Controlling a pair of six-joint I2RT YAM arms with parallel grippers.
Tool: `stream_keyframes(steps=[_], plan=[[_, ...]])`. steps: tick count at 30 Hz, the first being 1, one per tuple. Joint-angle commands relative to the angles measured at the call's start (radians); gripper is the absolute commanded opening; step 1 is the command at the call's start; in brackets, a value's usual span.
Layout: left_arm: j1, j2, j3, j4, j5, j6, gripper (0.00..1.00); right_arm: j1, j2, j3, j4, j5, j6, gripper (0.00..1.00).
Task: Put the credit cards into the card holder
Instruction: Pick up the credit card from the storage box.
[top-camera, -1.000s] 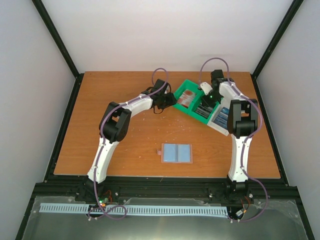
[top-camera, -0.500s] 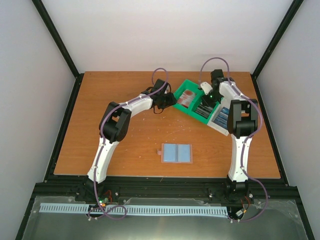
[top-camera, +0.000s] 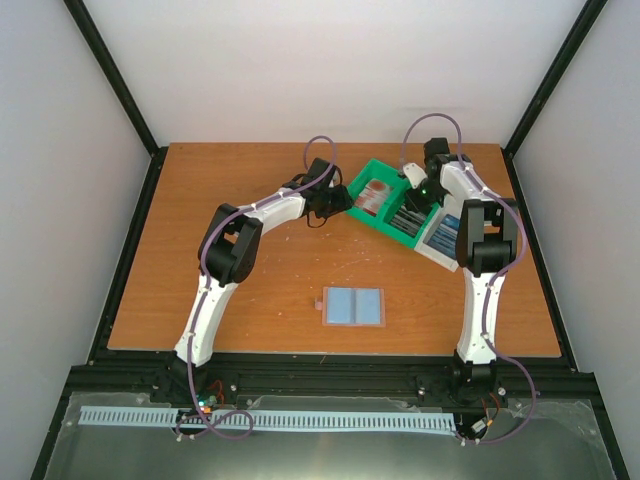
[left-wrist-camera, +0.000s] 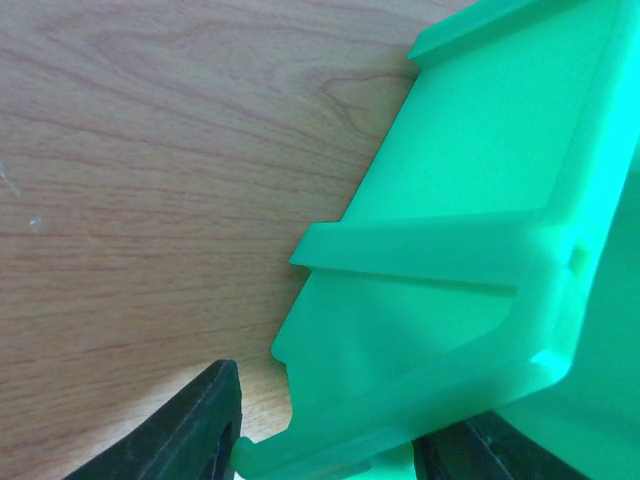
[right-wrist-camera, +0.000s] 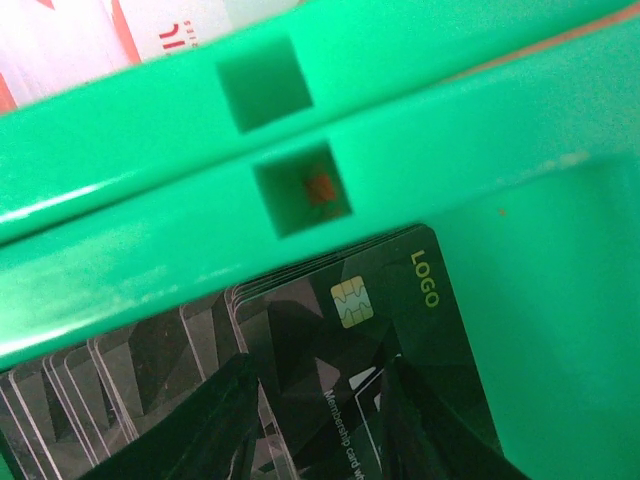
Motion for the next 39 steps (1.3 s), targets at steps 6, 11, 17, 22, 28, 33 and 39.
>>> stream_keyframes(steps=[6,11,17,22,28,33,39], plan=[[0.02,0.048,-0.041,-0.171,-0.032,0.039,0.46,-0.05,-0.022,0.028,0.027,0.121,0.057,0.23],[0.021,0.048,-0.041,-0.171,-0.032,0.041,0.46,-0.051,-0.035,0.028,0.045,0.143,0.071,0.2],[0.02,0.049,-0.041,-0.171,-0.029,0.041,0.46,-0.052,-0.044,0.03,0.048,0.166,0.074,0.21],[0.02,0.049,-0.041,-0.171,-0.03,0.041,0.46,-0.052,-0.047,0.028,0.065,0.192,0.081,0.23],[0.021,0.051,-0.044,-0.171,-0.028,0.041,0.46,-0.053,-0.053,0.019,0.089,0.217,0.081,0.22],[0.02,0.053,-0.044,-0.17,-0.027,0.039,0.46,-0.053,-0.066,-0.012,0.127,0.22,0.061,0.17],[0.02,0.056,-0.042,-0.167,-0.022,0.039,0.46,-0.052,-0.079,-0.05,0.16,0.22,0.036,0.18]])
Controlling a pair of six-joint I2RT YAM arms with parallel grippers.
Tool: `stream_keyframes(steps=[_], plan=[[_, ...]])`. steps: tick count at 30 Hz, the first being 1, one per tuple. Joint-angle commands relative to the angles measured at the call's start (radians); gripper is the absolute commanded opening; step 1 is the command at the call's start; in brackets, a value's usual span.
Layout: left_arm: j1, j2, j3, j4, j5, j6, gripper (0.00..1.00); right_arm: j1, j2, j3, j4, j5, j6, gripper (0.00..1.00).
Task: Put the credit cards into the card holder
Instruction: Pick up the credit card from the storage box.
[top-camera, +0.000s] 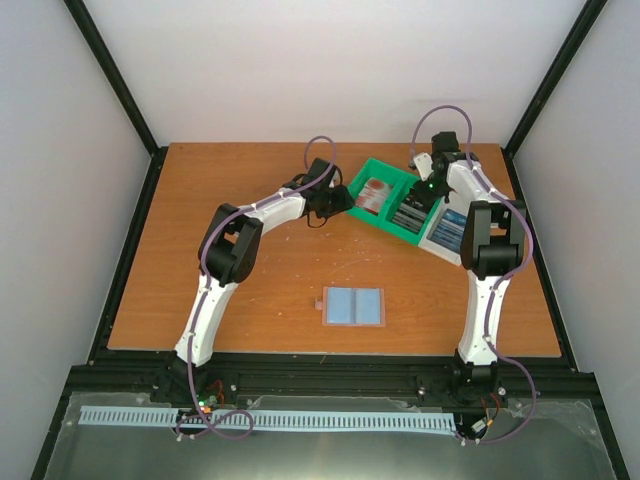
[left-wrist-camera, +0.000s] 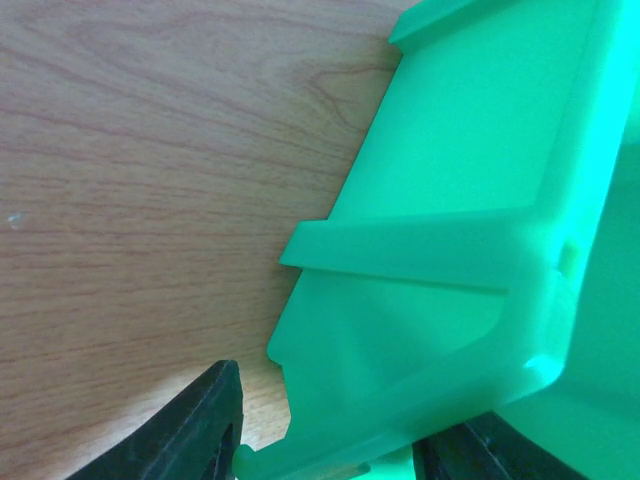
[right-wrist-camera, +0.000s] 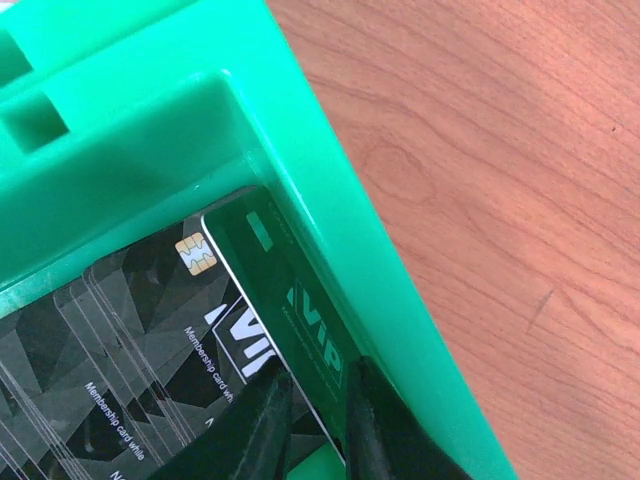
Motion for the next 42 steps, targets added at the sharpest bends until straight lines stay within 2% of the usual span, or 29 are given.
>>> stream_keyframes(steps=[1,9,15,19,23,25,36,42], plan=[[0.02,0.057,-0.04,-0.174,-0.037,0.041,0.46,-0.027,-0.023,-0.024,0.067,0.074,-0.026,0.19],[0.02,0.057,-0.038,-0.172,-0.037,0.043,0.46,-0.005,0.016,-0.028,0.081,0.062,-0.049,0.27],[0.02,0.057,-0.035,-0.171,-0.033,0.044,0.46,0.008,0.041,-0.026,0.121,0.106,-0.046,0.16],[0.02,0.059,-0.033,-0.17,-0.027,0.045,0.46,0.012,0.024,-0.036,0.131,0.093,-0.063,0.15],[0.02,0.06,-0.02,-0.169,-0.018,0.05,0.46,0.02,-0.009,-0.063,0.152,0.082,-0.088,0.03],[0.021,0.059,-0.011,-0.172,-0.011,0.057,0.46,0.024,-0.031,-0.069,0.153,0.082,-0.095,0.03],[0.021,-0.018,-0.014,-0.126,0.088,0.116,0.62,0.066,-0.254,-0.127,0.09,0.088,-0.128,0.03],[0.018,-0.119,-0.079,-0.086,0.103,0.119,0.69,0.072,-0.385,-0.141,-0.004,-0.003,-0.026,0.03]])
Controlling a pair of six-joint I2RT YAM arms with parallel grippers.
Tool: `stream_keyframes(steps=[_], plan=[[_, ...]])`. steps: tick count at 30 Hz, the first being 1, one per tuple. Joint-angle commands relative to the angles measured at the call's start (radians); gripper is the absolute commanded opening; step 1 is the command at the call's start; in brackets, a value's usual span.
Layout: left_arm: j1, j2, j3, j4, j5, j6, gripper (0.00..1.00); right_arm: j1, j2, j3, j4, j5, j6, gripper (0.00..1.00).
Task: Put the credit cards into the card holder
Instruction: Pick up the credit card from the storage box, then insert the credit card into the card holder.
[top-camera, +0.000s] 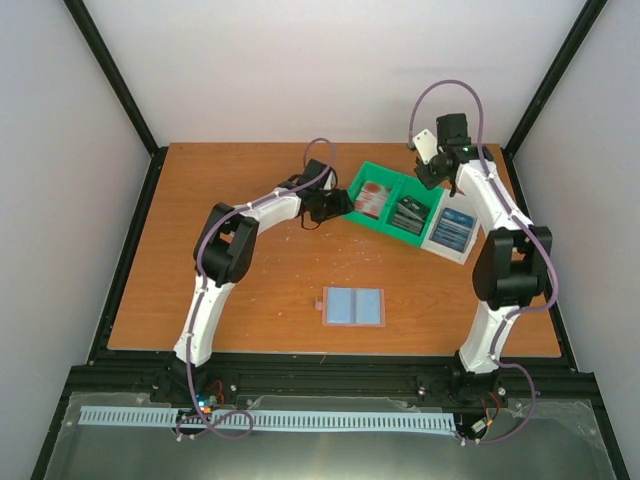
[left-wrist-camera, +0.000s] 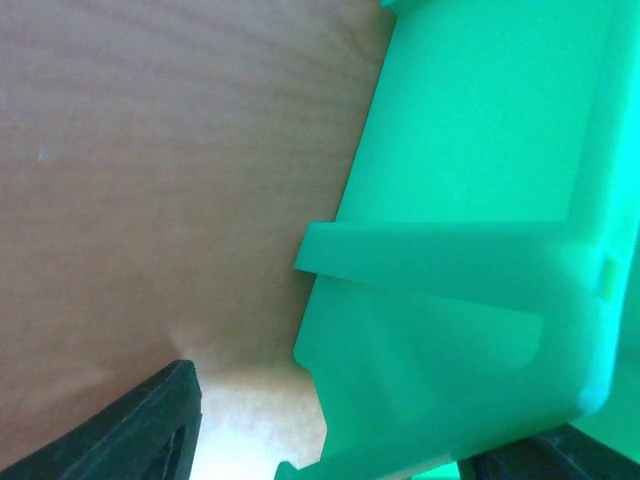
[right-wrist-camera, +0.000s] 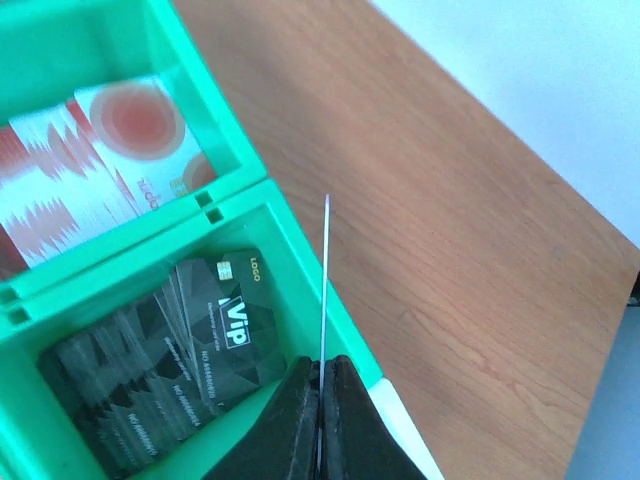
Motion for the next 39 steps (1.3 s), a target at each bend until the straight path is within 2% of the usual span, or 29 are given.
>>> stream_keyframes(steps=[1,8,14,20,23,27,30,36,39], plan=[[0.003,-0.129,-0.093,-0.042,0.029,0.031,0.7,0.005,-0.114,-0.026,-0.071,-0.072,0.121,0.03],[-0.015,-0.387,-0.328,0.062,0.013,-0.009,0.79,0.005,-0.279,-0.089,-0.165,-0.33,0.594,0.03],[-0.042,-0.593,-0.525,0.137,0.066,-0.048,0.85,0.006,-0.551,-0.436,0.072,-0.65,1.061,0.03],[-0.071,-0.832,-0.729,0.174,0.135,-0.107,0.85,0.038,-0.797,-0.754,0.346,-0.801,1.574,0.03],[-0.085,-0.922,-0.805,0.208,0.19,-0.127,0.86,0.067,-0.871,-0.865,0.389,-0.852,1.765,0.03],[-0.111,-1.005,-0.884,0.237,0.239,-0.145,0.86,0.088,-0.964,-0.97,0.383,-0.864,1.9,0.03],[-0.133,-1.046,-0.93,0.229,0.254,-0.15,0.85,0.094,-1.021,-1.012,0.365,-0.858,1.928,0.03],[-0.143,-1.065,-1.028,0.271,0.287,-0.145,0.77,0.132,-1.025,-1.09,0.322,-0.807,1.775,0.03],[-0.151,-1.036,-1.065,0.298,0.295,-0.148,0.69,0.192,-1.007,-1.221,0.447,-0.819,1.806,0.03]])
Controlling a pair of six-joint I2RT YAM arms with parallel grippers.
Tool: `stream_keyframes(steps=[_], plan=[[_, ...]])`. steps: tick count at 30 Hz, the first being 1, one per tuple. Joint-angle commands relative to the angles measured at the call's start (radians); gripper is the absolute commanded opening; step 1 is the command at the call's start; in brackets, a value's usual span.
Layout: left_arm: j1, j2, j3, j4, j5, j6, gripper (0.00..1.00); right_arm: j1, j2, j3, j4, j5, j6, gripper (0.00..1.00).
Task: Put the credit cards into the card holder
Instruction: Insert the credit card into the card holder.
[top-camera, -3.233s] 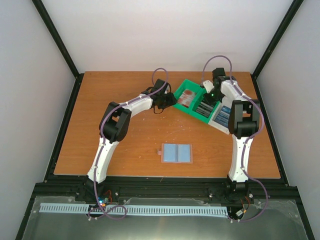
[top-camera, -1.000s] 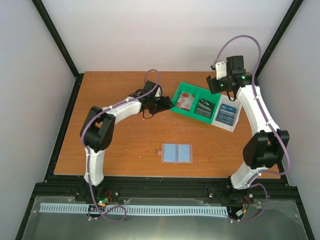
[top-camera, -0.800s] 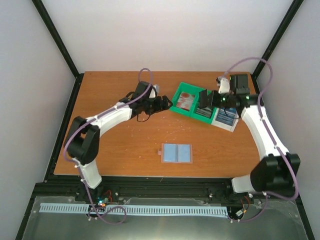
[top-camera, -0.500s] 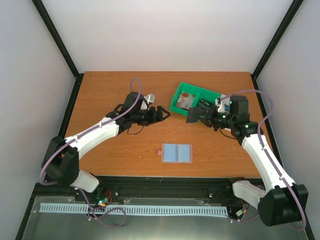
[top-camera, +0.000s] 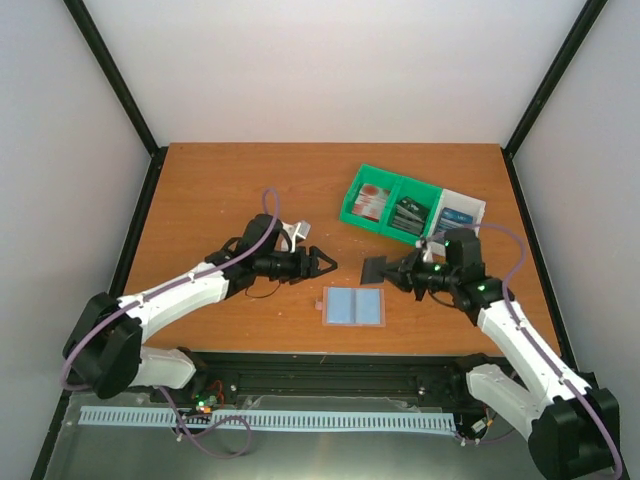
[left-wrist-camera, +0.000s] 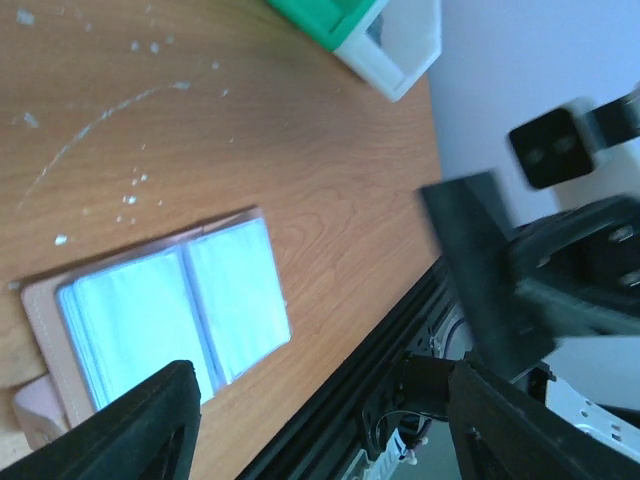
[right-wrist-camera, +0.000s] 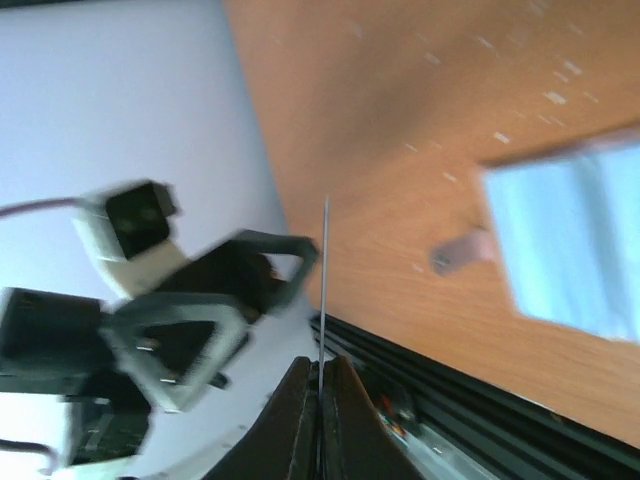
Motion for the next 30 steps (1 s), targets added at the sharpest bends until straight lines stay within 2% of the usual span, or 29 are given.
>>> stream_keyframes(steps=[1,7,14,21,27,30], plan=[[-0.019,0.03,-0.042,0.071,0.023,-0.001,0.67,0.067,0.02,-0.142,0.086,0.026,-0.024,0.03],[-0.033,0.134,-0.085,0.08,-0.011,0.028,0.54,0.15,0.04,-0.203,0.154,0.124,-0.288,0.03],[-0.062,0.241,-0.056,0.028,-0.094,0.035,0.42,0.181,0.118,-0.23,0.249,0.172,-0.44,0.03],[-0.063,0.274,-0.079,0.005,-0.111,0.023,0.37,0.209,0.242,-0.282,0.407,0.203,-0.435,0.03],[-0.065,0.301,-0.069,-0.029,-0.125,0.028,0.36,0.246,0.272,-0.318,0.481,0.268,-0.409,0.03],[-0.068,0.311,-0.076,-0.039,-0.126,0.027,0.32,0.253,0.277,-0.341,0.513,0.295,-0.397,0.03]])
